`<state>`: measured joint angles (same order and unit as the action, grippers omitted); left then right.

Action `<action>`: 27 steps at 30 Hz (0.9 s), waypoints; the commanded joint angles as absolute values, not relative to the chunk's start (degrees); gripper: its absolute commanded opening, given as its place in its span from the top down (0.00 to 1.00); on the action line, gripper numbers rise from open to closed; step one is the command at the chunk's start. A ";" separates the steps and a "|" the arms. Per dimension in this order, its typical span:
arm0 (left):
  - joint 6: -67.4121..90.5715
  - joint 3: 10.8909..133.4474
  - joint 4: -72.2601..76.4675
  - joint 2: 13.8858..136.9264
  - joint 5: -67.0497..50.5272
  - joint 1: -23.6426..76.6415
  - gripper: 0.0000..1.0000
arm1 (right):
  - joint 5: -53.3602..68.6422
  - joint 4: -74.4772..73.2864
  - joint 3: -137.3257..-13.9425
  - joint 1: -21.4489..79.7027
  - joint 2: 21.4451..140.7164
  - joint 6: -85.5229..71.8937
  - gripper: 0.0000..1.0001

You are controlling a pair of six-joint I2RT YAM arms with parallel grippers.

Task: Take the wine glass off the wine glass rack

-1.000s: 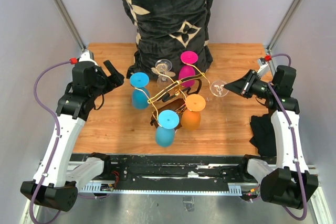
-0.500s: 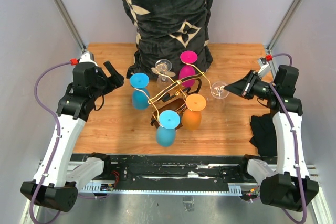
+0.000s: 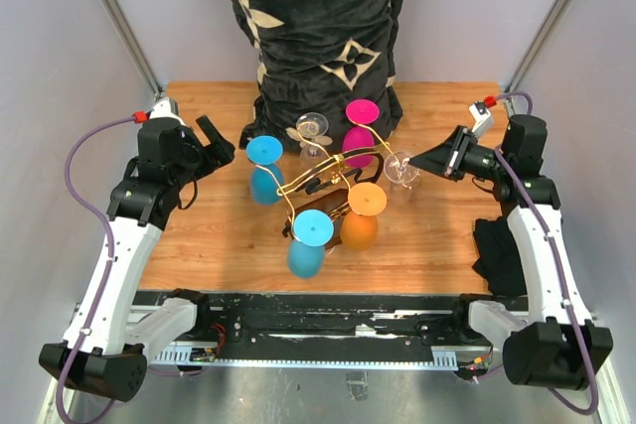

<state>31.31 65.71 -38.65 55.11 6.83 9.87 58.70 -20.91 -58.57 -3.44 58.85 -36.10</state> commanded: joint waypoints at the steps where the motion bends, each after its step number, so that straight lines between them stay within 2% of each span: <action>1: 31.18 64.65 -36.39 53.81 7.12 9.62 0.12 | 57.86 -10.66 -59.76 -2.46 61.93 -41.29 0.99; 10: 30.79 65.78 -34.95 54.87 11.69 9.64 0.12 | 51.44 -11.19 -69.09 -5.87 68.86 -35.88 0.99; 14: 29.51 73.31 -35.32 57.31 19.10 9.64 0.12 | 44.64 -16.04 -75.91 -5.89 69.07 -27.11 0.99; 16: 28.21 80.31 -36.71 60.34 18.86 9.58 0.12 | 41.95 -16.61 -78.20 -5.65 67.91 -22.45 0.99; 20: 26.19 97.38 -40.96 69.93 10.02 9.67 0.11 | 39.11 -14.07 -81.78 -2.09 64.00 -12.34 0.99; 24: 24.04 115.91 -47.20 83.64 -2.64 9.87 0.12 | 33.87 -15.00 -84.58 11.00 60.02 4.76 0.99; 27: 25.05 116.51 -41.52 86.54 -13.80 10.44 0.12 | 30.96 -17.88 -86.47 21.19 59.22 15.22 0.99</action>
<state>26.39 114.10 -40.91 81.10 3.51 9.98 35.70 -16.80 -82.59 10.79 61.71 -5.19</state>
